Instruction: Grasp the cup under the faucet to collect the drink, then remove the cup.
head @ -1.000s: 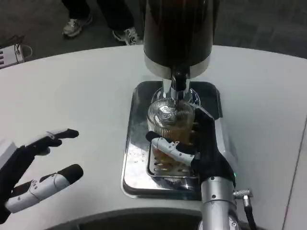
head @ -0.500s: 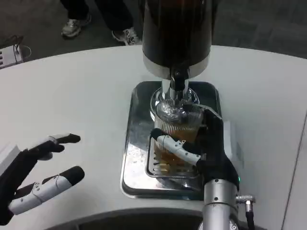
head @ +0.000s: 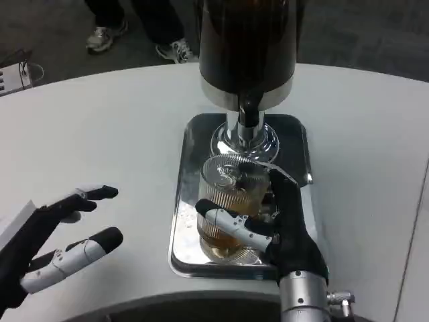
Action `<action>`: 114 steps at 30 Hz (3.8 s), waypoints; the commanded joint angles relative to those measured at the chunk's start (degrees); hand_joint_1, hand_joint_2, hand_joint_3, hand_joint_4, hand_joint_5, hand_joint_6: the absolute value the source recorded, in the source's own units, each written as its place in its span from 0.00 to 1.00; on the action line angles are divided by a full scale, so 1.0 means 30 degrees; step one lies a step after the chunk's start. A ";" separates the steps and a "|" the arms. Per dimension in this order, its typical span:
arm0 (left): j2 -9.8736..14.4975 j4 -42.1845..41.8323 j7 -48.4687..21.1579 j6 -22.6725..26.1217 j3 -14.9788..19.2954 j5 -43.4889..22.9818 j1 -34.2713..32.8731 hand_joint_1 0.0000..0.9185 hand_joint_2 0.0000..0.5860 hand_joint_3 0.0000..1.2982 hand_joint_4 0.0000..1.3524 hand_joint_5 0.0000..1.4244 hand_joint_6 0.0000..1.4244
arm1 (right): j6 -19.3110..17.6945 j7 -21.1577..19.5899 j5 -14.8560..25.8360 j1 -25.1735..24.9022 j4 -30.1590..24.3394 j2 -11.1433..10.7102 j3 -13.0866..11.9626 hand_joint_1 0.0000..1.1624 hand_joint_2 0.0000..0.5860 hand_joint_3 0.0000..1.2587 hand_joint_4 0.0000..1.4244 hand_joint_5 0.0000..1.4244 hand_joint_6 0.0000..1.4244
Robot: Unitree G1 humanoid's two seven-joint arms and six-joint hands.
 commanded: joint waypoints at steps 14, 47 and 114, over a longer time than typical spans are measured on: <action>0.0065 0.0185 0.0111 -0.0567 -0.0775 0.0224 -0.0598 0.00 0.12 0.21 0.13 0.15 0.17 | -0.0172 0.2435 -0.0351 0.4344 -0.5726 -0.1075 0.0550 0.82 0.45 0.94 0.99 1.00 1.00; -0.0107 -0.5648 -0.0175 -0.0601 -0.2144 0.2825 0.1910 0.00 0.14 0.09 0.00 0.00 0.09 | 0.0312 0.8891 0.1403 0.9924 -1.6713 -0.4870 -0.4395 0.82 0.45 0.95 1.00 1.00 1.00; -0.0898 -1.2630 -0.2634 0.3011 -0.2678 0.7657 0.5873 0.00 0.13 0.00 0.00 0.00 0.00 | -0.1006 1.1103 0.2147 1.2493 -2.0115 -0.6499 -0.5907 0.82 0.43 0.94 1.00 1.00 1.00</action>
